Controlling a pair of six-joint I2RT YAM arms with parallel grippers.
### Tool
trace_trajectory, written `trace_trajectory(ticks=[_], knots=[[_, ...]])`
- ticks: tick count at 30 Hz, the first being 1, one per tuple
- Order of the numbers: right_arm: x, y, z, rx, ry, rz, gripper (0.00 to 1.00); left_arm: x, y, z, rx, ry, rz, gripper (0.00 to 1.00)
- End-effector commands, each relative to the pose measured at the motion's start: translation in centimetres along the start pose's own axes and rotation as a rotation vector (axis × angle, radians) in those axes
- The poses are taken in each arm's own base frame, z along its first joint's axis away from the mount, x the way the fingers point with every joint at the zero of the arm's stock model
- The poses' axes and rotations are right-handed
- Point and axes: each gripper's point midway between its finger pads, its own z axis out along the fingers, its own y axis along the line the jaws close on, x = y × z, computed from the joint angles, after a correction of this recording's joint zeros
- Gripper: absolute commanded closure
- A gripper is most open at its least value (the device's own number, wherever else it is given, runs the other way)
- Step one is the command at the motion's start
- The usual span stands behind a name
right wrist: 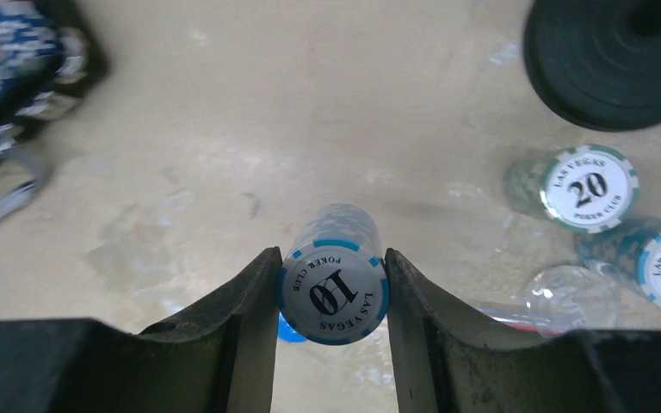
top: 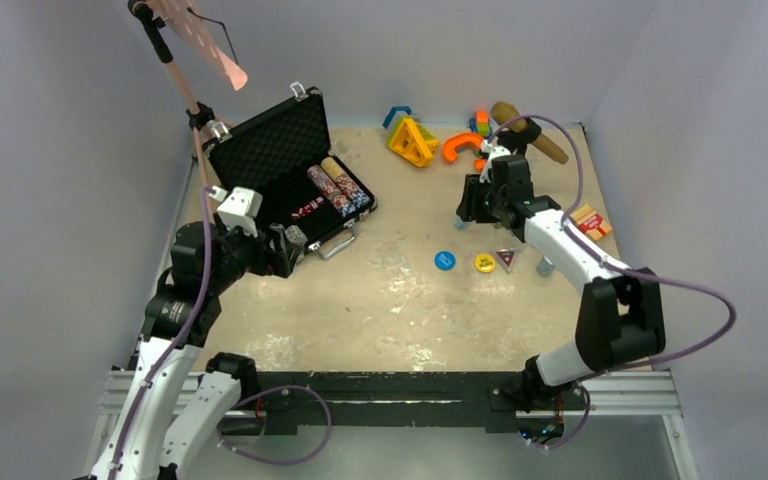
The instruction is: Pack up texas hold em set
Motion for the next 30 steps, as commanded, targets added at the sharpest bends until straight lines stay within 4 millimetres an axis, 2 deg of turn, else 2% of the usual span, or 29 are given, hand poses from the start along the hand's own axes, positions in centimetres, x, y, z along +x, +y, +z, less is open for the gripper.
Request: trace_trajectory(ticks=[1, 6, 9, 13, 15, 21, 27, 30], knots=[[-1.8, 5.8, -4.9, -0.328, -0.066, -0.05, 1.0, -0.2, -3.6, 0.5, 0.198, -0.013, 0.086, 0.07], [0.2, 11.7, -9.9, -0.704, 0.018, -0.084, 1.0, 1.3, -9.1, 1.0, 0.451, 0.065, 0.148, 0.08], [1.3, 13.9, -12.7, -0.833, 0.062, -0.117, 1.0, 1.2, -11.9, 1.4, 0.56, 0.091, 0.169, 0.09], [2.6, 16.5, -16.5, -1.026, 0.118, -0.129, 1.0, -0.2, -15.4, 2.0, 0.686, 0.097, 0.181, 0.11], [3.0, 17.5, -17.8, -1.09, 0.13, -0.125, 1.0, 0.0, -16.9, 2.3, 0.744, 0.115, 0.189, 0.1], [3.8, 19.4, -19.6, -1.168, 0.15, -0.147, 1.0, 1.2, -19.9, 2.2, 0.884, 0.162, 0.169, 0.07], [4.4, 21.3, -20.7, -1.234, 0.162, -0.167, 1.0, 2.4, -20.4, 2.5, 0.899, 0.192, 0.167, 0.06], [4.7, 21.9, -20.6, -1.235, 0.18, -0.167, 1.0, 2.7, -20.7, 2.4, 0.914, 0.199, 0.17, 0.06]])
